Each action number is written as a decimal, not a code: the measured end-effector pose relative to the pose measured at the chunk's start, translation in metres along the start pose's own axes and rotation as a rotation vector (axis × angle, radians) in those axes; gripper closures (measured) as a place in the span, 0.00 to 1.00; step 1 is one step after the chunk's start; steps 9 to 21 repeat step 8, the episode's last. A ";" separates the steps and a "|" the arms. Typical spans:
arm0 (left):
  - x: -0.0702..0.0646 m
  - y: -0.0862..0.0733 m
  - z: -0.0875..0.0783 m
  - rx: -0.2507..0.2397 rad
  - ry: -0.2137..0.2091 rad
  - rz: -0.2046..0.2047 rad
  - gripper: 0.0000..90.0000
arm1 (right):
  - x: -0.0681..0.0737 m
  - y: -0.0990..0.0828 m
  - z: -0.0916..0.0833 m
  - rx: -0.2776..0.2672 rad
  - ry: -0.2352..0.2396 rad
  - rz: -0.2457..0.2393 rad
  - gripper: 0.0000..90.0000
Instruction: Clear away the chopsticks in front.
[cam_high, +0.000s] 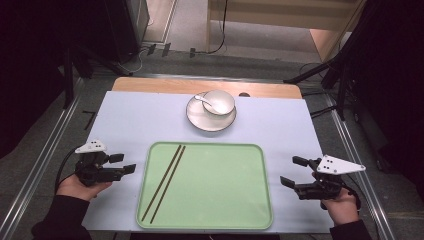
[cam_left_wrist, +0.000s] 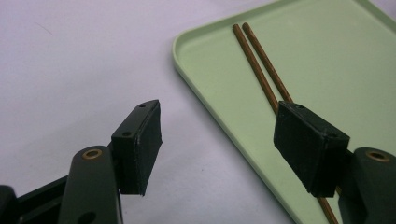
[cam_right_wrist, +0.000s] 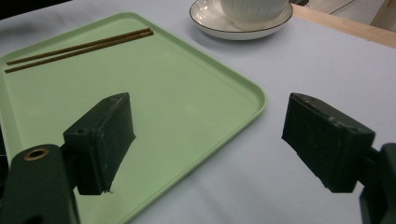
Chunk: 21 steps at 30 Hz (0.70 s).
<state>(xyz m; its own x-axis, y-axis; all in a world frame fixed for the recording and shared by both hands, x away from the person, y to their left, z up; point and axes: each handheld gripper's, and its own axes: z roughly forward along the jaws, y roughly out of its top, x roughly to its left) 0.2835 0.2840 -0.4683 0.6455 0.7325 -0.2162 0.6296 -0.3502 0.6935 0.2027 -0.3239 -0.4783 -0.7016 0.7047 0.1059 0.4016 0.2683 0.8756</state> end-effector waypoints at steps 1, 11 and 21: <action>0.001 0.000 0.000 0.000 0.000 -0.001 0.37 | 0.000 0.000 0.000 0.001 -0.001 -0.001 0.19; 0.004 -0.001 -0.001 0.001 0.006 -0.017 0.37 | 0.000 0.000 0.000 0.001 0.001 0.000 0.19; 0.004 -0.001 -0.001 0.001 0.006 -0.017 0.37 | 0.000 0.000 0.000 0.001 0.001 0.000 0.19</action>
